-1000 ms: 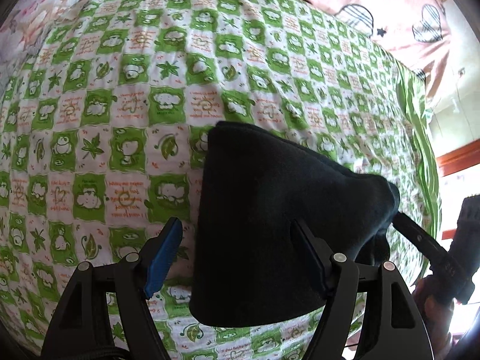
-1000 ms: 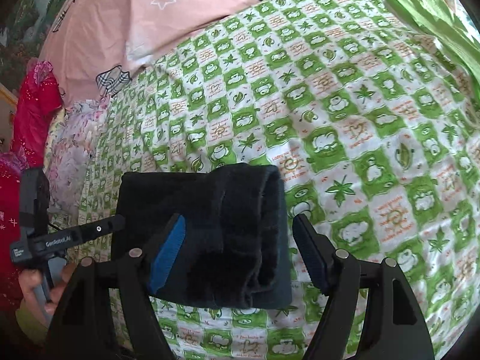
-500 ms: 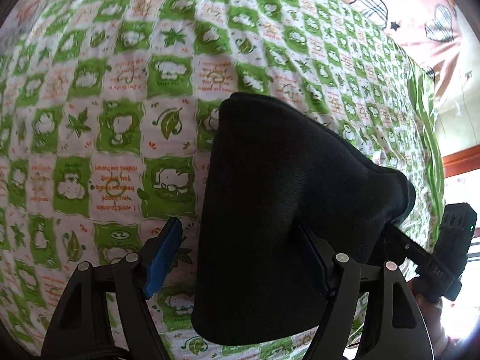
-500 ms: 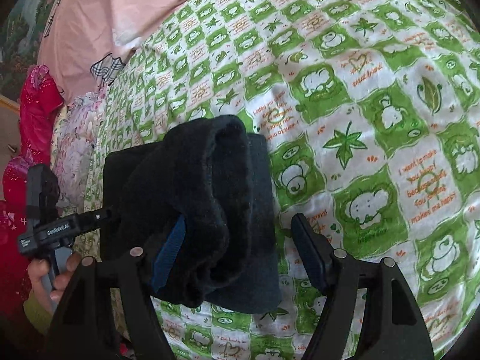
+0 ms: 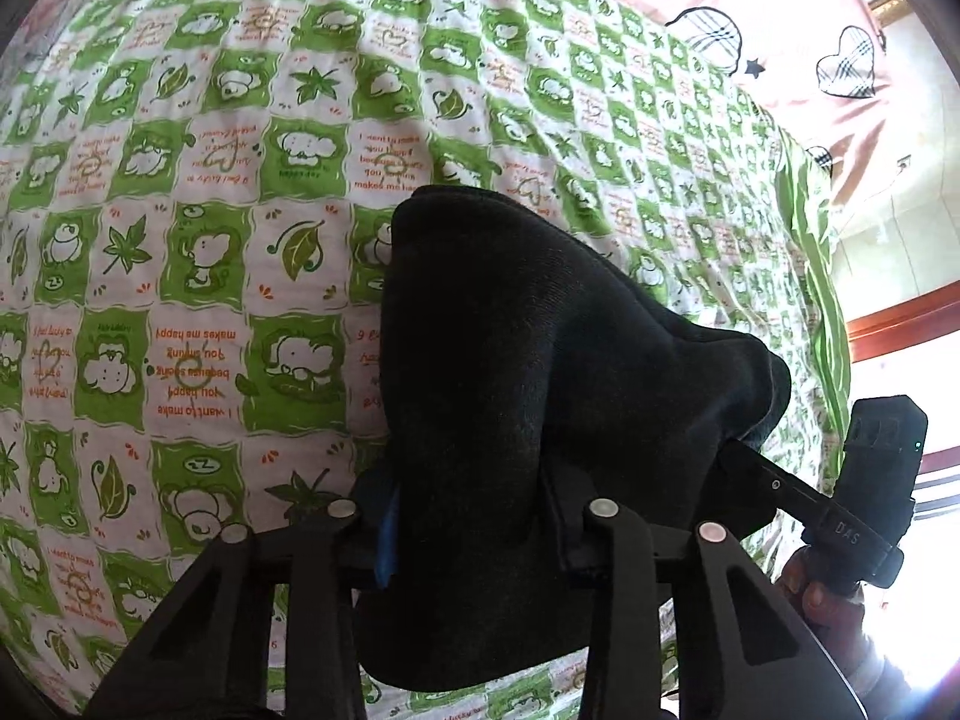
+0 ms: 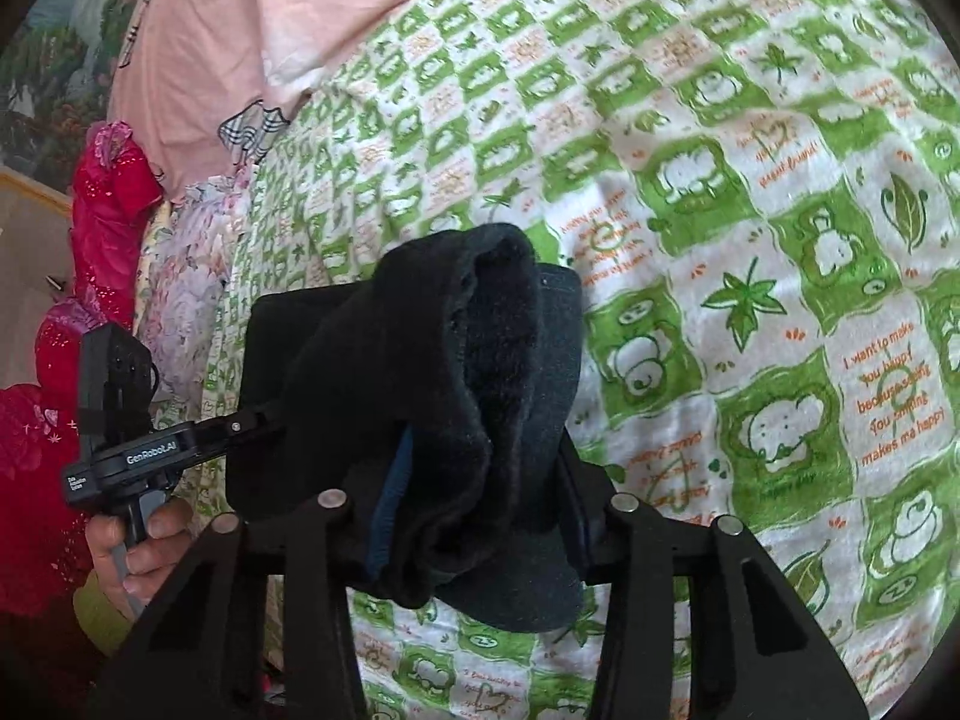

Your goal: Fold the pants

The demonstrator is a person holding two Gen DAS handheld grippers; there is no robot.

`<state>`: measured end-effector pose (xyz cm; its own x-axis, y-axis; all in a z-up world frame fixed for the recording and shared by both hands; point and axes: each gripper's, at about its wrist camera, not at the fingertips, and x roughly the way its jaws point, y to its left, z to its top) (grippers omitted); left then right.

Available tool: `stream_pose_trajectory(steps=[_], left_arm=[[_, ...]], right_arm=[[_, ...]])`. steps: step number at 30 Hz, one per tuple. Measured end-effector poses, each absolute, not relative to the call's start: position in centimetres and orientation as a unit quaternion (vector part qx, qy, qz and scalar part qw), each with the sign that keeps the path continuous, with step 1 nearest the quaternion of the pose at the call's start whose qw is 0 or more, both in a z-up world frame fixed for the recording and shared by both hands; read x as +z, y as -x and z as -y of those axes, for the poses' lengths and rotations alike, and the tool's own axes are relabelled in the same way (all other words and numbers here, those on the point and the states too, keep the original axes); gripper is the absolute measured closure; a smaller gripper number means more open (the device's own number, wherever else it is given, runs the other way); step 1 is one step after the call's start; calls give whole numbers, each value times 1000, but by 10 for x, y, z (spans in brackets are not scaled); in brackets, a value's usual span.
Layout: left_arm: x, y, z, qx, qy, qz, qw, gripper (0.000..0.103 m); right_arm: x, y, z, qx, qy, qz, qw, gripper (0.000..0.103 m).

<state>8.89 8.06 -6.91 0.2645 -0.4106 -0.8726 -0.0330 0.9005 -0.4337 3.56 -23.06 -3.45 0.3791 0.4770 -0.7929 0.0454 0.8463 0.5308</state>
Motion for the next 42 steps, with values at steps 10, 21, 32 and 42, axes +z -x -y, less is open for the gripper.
stream_pose_trajectory(steps=[10, 21, 32, 42], left_arm=[[-41, -77, -91, -136, 197, -570, 786, 74], [-5, -75, -121, -117, 210, -531, 813, 74], [8, -69, -169, -71, 232, -506, 828, 74], [14, -72, -208, -23, 252, -486, 836, 74]], right_arm=[[-10, -43, 217, 151, -212, -529, 808, 61], [15, -68, 187, 186, -188, -512, 817, 62], [18, -105, 143, 228, -157, -517, 810, 62], [17, -141, 102, 266, -129, -523, 800, 62]])
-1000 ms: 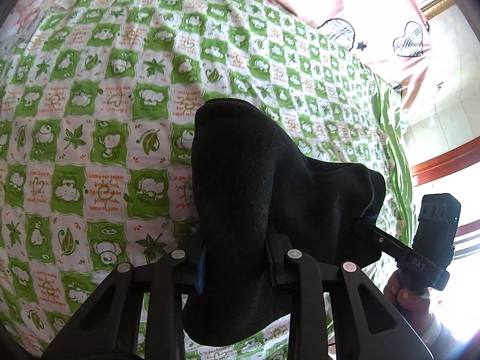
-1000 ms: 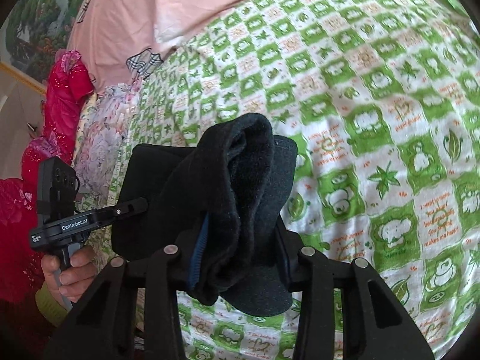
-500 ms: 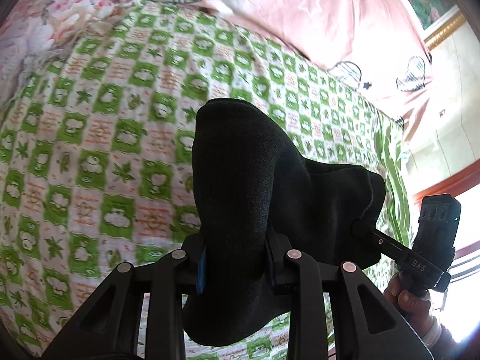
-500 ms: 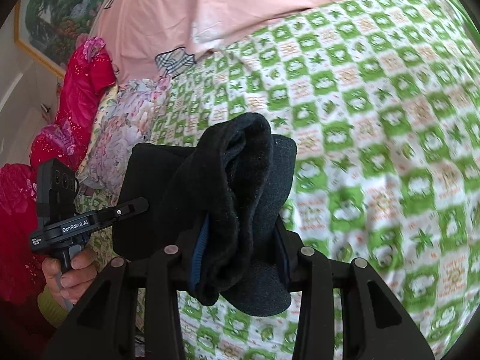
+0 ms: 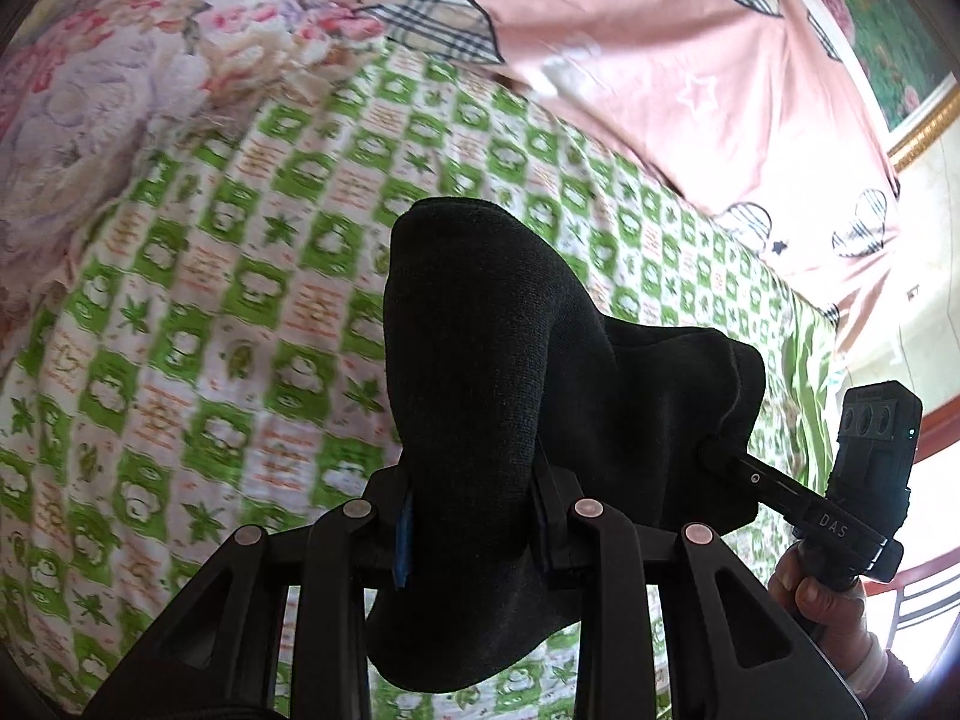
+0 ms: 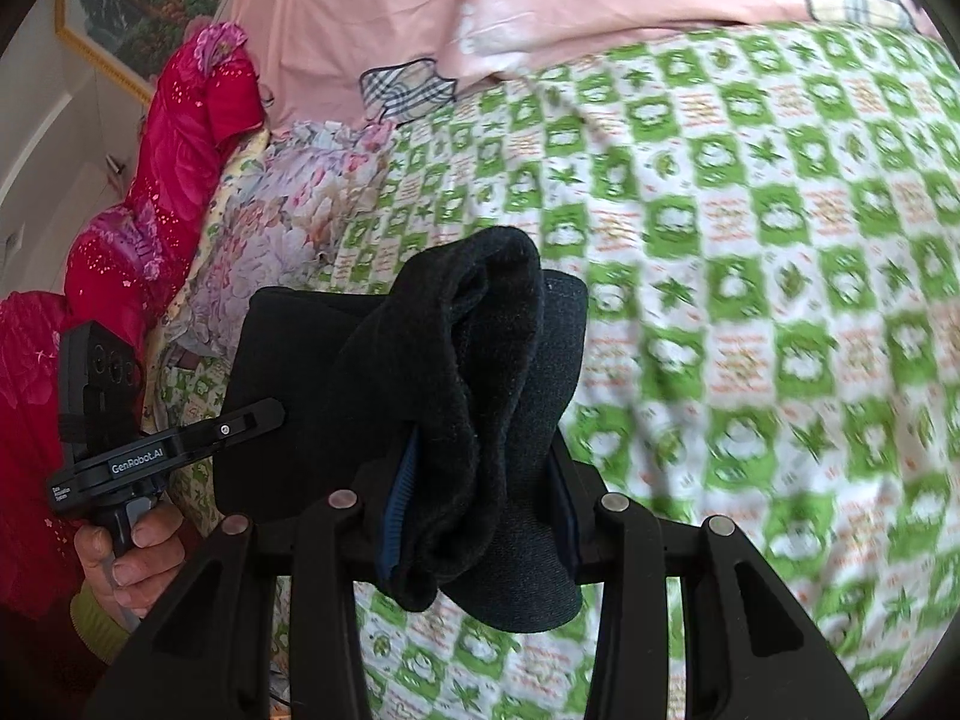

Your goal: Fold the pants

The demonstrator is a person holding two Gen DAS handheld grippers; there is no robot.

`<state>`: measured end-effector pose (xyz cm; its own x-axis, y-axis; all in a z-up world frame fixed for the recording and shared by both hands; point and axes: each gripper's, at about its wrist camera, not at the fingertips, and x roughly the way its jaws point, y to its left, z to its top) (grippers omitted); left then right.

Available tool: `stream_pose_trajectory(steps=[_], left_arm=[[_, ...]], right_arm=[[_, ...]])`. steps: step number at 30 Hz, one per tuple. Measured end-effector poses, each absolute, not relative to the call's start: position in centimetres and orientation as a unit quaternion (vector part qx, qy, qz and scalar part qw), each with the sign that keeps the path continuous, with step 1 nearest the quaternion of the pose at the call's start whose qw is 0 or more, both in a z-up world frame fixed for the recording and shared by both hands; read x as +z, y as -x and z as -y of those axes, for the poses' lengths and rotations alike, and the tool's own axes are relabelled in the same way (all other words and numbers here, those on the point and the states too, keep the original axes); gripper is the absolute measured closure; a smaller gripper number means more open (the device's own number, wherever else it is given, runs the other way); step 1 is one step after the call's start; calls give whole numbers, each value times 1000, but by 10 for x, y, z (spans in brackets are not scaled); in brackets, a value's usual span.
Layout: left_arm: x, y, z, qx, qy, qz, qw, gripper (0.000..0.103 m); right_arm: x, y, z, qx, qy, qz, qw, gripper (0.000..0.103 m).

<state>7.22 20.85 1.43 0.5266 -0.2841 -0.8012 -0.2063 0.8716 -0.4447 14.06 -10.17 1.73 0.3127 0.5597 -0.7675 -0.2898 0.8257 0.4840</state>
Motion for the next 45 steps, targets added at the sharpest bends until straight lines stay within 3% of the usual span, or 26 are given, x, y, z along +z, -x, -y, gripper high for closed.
stream_pose_trajectory(steps=[25, 45], left_arm=[[-28, -81, -248, 30, 276, -501, 820, 73], [-41, -76, -252, 60, 255, -514, 817, 47]], right_arm=[[-31, -183, 63, 290, -103, -562, 768, 61], [-39, -180, 72, 261, -93, -567, 776, 43]])
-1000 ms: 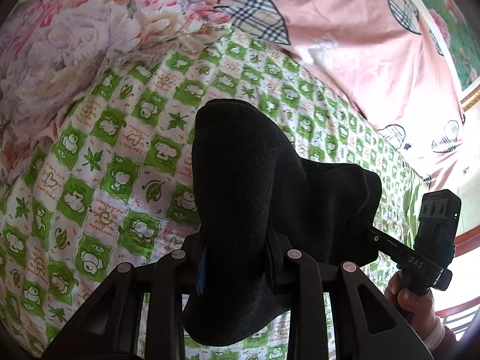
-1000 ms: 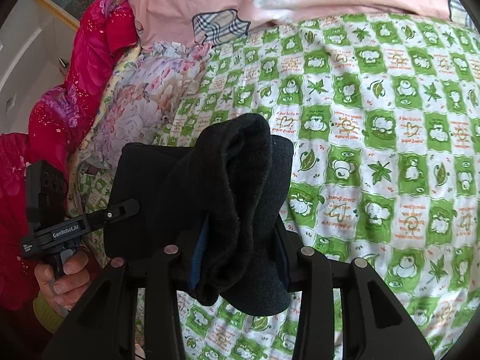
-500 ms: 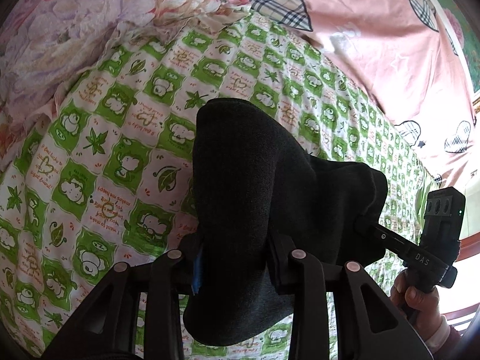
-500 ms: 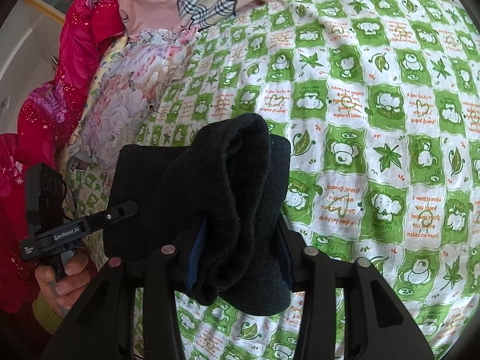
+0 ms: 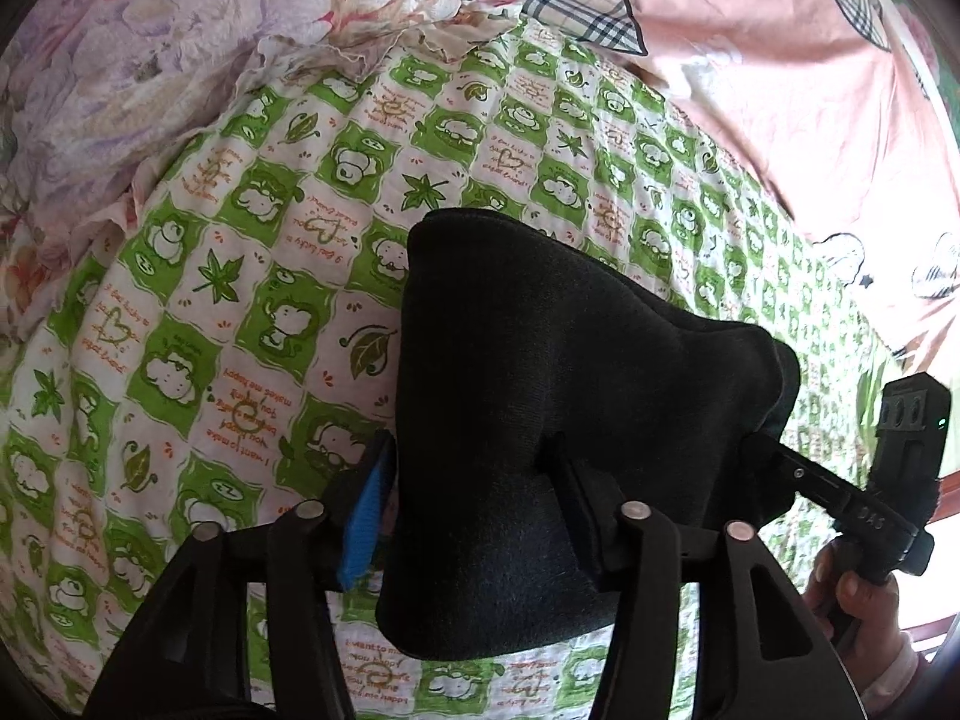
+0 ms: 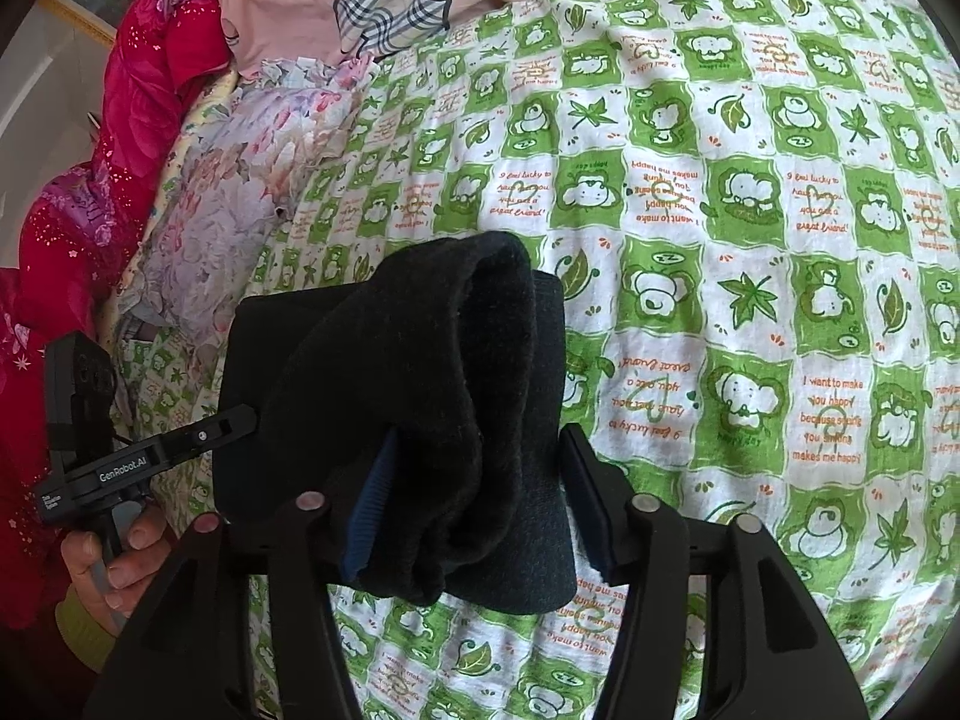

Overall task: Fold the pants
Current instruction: 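Open both grippers and release the folded pants onto the bed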

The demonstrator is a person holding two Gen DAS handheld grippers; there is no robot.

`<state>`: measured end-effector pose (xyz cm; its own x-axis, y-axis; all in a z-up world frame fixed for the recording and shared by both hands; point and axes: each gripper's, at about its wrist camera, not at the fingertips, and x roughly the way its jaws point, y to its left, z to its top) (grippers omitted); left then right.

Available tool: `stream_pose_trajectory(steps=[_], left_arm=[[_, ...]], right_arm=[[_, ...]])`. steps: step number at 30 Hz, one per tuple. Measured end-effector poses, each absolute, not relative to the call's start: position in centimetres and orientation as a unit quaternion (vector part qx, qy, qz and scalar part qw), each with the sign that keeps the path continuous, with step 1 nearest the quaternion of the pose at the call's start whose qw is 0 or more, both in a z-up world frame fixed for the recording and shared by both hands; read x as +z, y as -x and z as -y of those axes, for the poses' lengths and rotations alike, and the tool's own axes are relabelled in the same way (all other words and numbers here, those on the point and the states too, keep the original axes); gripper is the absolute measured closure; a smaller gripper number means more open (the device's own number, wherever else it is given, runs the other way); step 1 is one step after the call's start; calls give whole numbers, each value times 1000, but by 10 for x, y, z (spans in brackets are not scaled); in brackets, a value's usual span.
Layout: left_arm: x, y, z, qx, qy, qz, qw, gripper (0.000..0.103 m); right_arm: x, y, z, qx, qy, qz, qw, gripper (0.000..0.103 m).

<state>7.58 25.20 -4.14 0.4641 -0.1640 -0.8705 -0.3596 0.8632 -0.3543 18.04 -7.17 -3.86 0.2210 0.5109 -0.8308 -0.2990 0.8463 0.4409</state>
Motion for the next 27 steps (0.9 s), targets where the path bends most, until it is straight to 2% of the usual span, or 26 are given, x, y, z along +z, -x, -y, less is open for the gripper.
stream_pose_trajectory(steps=[7, 10, 18, 27], left_arm=[[-38, -73, -248, 71, 232, -515, 822, 43], [-34, -70, -245, 79, 215, -511, 828, 39], [-20, -55, -233, 106, 174, -489, 848, 23], [-9, -36, -210, 139, 116, -484, 856, 21]], right_arm=[[-37, -176, 75, 250, -85, -562, 784, 38], [-32, -171, 74, 247, -77, -557, 789, 37], [-16, -152, 67, 254, -72, -536, 802, 25], [5, -120, 48, 267, -10, -487, 831, 16]])
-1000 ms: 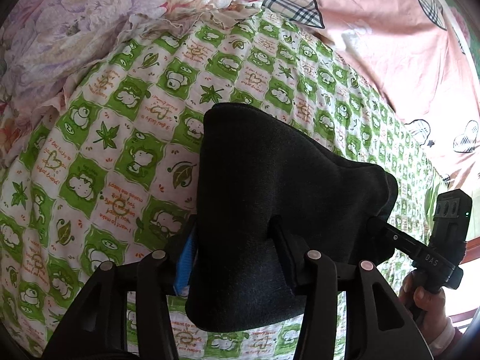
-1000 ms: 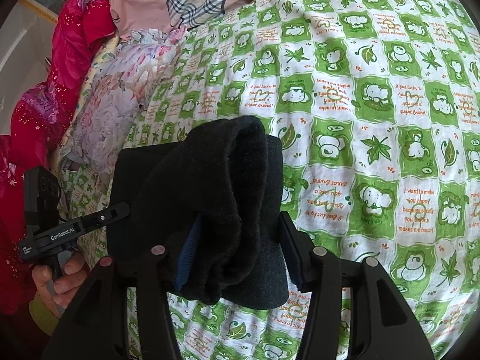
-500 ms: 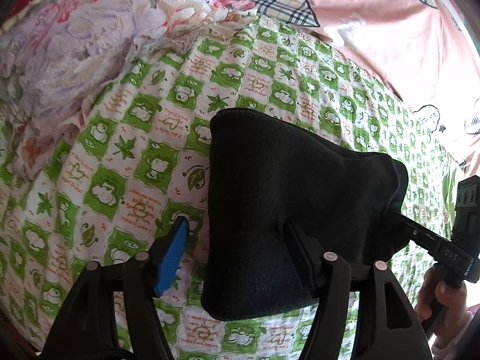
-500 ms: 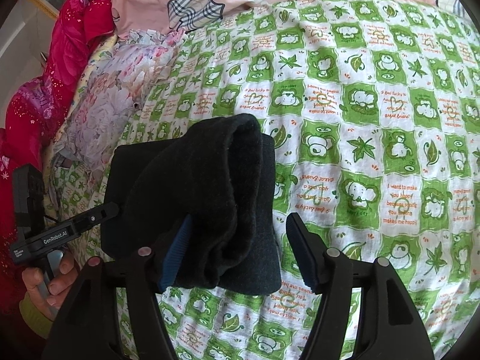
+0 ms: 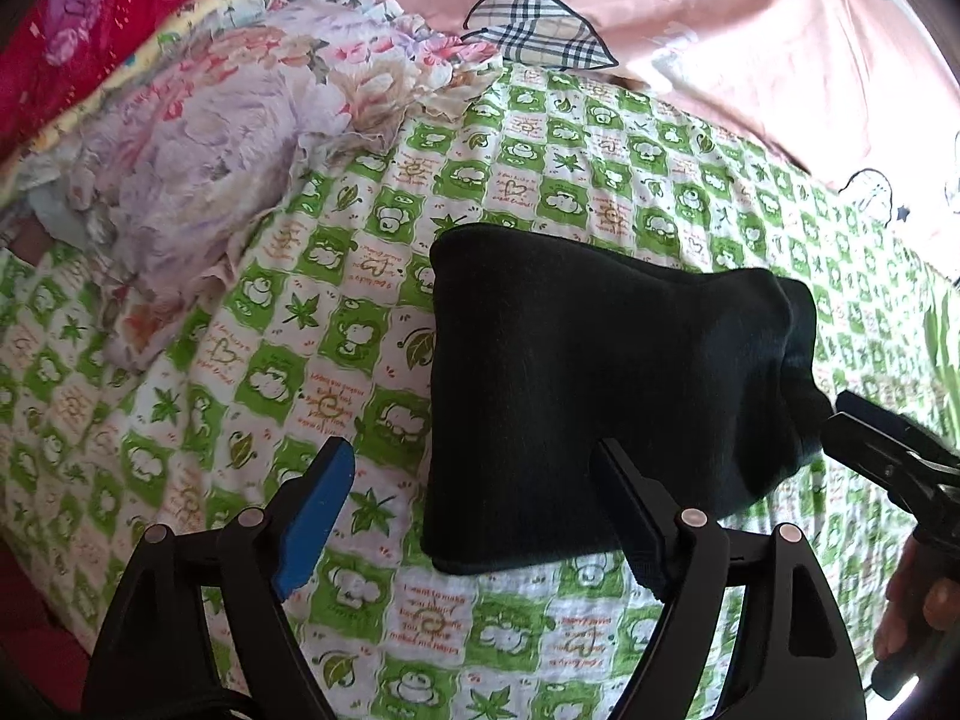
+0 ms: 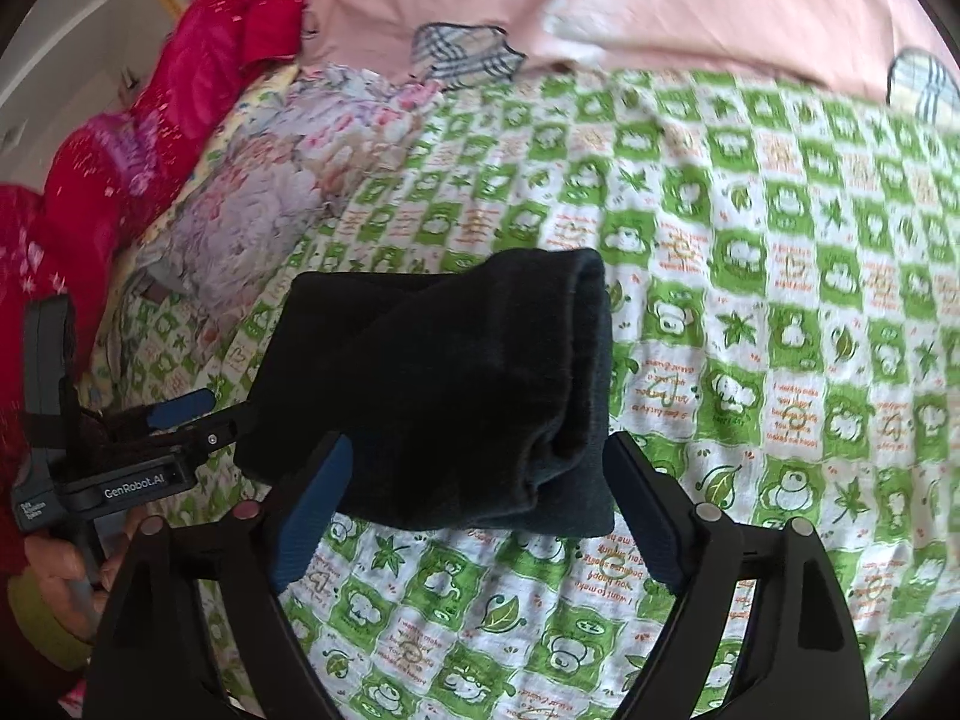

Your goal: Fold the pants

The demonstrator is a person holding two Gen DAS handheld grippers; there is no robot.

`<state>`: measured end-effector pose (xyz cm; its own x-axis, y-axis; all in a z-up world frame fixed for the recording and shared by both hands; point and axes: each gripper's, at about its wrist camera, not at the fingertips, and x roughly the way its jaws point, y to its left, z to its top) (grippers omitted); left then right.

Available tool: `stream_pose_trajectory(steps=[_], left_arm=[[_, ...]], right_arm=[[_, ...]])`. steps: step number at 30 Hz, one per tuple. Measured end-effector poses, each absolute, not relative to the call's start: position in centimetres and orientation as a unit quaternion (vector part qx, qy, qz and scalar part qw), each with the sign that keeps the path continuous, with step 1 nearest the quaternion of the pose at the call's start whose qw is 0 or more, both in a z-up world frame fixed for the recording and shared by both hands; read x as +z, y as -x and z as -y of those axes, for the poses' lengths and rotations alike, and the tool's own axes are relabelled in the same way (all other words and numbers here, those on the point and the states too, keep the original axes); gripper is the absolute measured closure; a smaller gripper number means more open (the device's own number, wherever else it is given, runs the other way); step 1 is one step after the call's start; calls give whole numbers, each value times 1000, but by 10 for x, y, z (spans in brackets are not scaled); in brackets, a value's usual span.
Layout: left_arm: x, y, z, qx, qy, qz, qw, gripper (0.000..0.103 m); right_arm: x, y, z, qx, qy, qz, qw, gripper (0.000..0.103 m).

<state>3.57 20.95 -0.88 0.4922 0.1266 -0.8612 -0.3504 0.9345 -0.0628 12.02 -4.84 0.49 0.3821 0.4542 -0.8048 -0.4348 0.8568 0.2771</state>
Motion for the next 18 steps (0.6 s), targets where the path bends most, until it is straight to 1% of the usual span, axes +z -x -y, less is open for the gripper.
stream_pose_trajectory(steps=[8, 12, 18], left_arm=[[-1, -21, -191, 167, 67, -467, 866, 20], [3, -15, -189, 172, 61, -460, 869, 20], [1, -6, -190, 174, 68, -462, 867, 18]], right_arm=[[8, -99, 39, 265, 36, -460, 846, 10], [7, -93, 34, 262, 56, -452, 851, 8], [3, -84, 24, 222, 122, -440, 862, 6]])
